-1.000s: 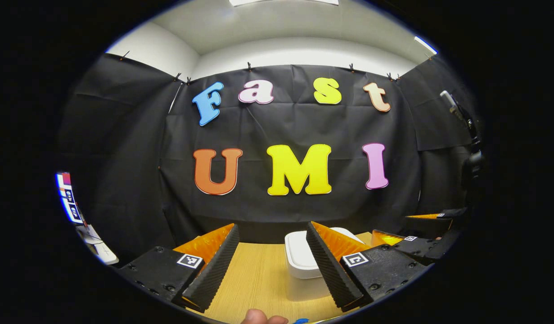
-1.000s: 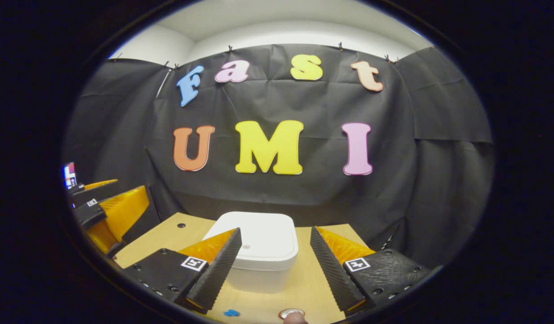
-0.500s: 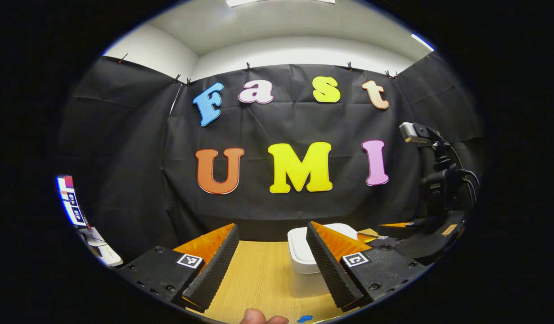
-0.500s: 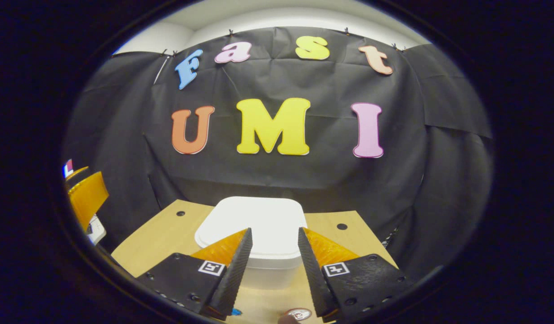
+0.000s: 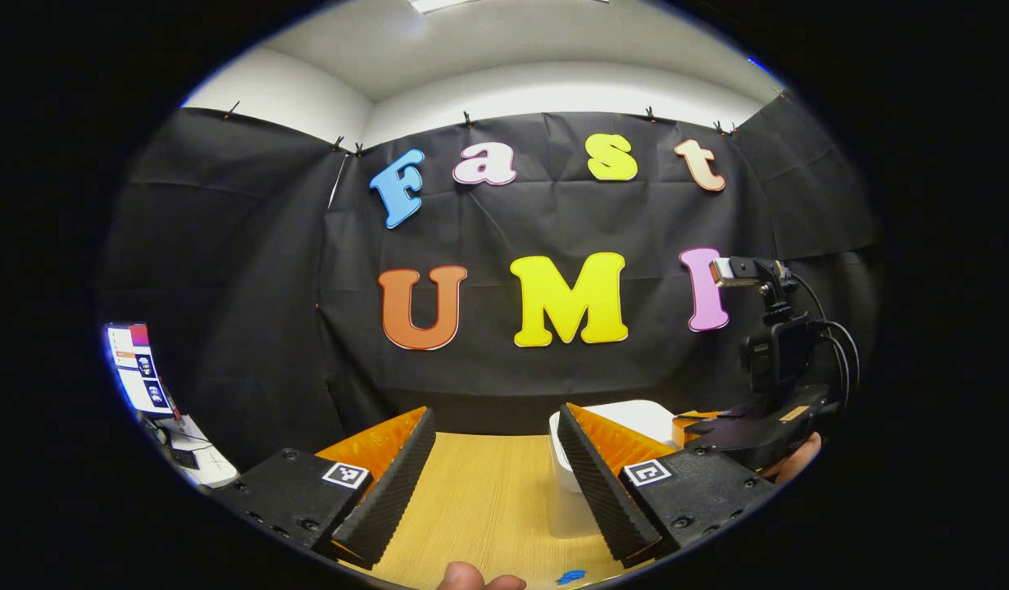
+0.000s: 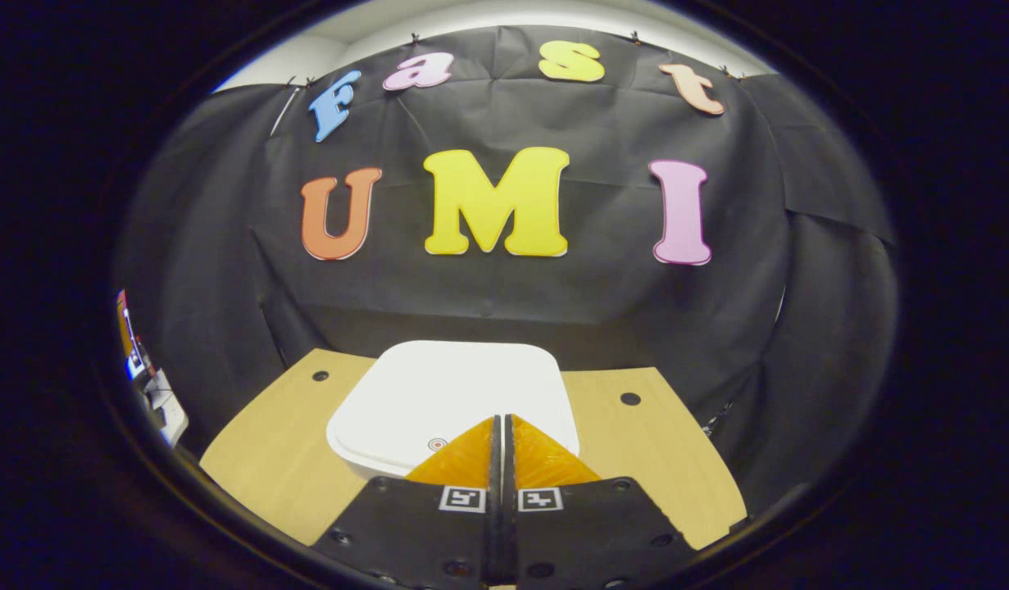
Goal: Press the lid of the desktop garbage bin to open it, pick up the crumpled paper on the desktop and throw it into the bin, then pick up the pop can on the desktop and drop it into the bin, and finally close the garbage bin lid.
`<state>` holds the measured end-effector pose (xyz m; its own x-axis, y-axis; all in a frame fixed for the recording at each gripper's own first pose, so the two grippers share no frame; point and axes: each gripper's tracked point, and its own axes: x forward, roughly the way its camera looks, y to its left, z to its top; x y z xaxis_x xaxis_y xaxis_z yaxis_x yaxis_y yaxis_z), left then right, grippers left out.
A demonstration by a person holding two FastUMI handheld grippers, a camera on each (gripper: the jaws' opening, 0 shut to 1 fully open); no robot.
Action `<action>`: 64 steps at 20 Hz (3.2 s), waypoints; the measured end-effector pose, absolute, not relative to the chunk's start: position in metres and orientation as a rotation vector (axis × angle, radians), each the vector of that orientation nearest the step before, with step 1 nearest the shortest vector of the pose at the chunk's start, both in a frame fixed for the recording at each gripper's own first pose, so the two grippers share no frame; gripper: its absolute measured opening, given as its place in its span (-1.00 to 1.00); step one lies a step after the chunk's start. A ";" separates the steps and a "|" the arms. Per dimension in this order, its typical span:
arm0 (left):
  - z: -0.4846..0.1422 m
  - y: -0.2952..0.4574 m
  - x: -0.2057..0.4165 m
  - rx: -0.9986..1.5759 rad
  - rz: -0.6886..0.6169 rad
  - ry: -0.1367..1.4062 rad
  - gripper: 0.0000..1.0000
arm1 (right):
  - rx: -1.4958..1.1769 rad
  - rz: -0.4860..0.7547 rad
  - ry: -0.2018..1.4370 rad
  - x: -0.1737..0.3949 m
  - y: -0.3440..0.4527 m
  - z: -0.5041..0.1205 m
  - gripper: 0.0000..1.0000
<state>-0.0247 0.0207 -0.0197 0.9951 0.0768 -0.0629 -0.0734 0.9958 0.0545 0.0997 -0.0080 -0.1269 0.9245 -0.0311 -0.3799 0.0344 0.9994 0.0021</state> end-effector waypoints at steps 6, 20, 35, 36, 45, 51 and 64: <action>-0.025 0.023 -0.024 0.058 0.094 0.077 0.93 | -0.031 -0.006 0.432 0.111 -0.003 -0.152 -1.00; -0.032 0.021 -0.021 0.020 0.091 0.093 0.93 | -0.015 -0.005 0.365 0.100 -0.006 -0.110 0.02; -0.088 0.002 -0.017 0.003 0.016 0.222 0.94 | 0.007 0.000 0.199 0.064 -0.015 -0.069 0.91; -0.096 0.000 -0.019 0.006 0.012 0.236 0.94 | 0.004 0.002 0.202 0.059 -0.017 -0.069 0.91; -0.161 -0.010 -0.032 -0.004 -0.035 0.459 0.94 | -0.048 -0.002 0.274 0.024 -0.046 -0.113 0.92; -0.225 -0.043 -0.060 -0.037 -0.123 0.708 0.96 | -0.029 -0.022 0.378 0.005 -0.066 -0.155 0.91; -0.351 -0.086 -0.122 -0.107 -0.128 1.108 0.96 | -0.015 -0.007 0.577 -0.040 -0.079 -0.239 0.92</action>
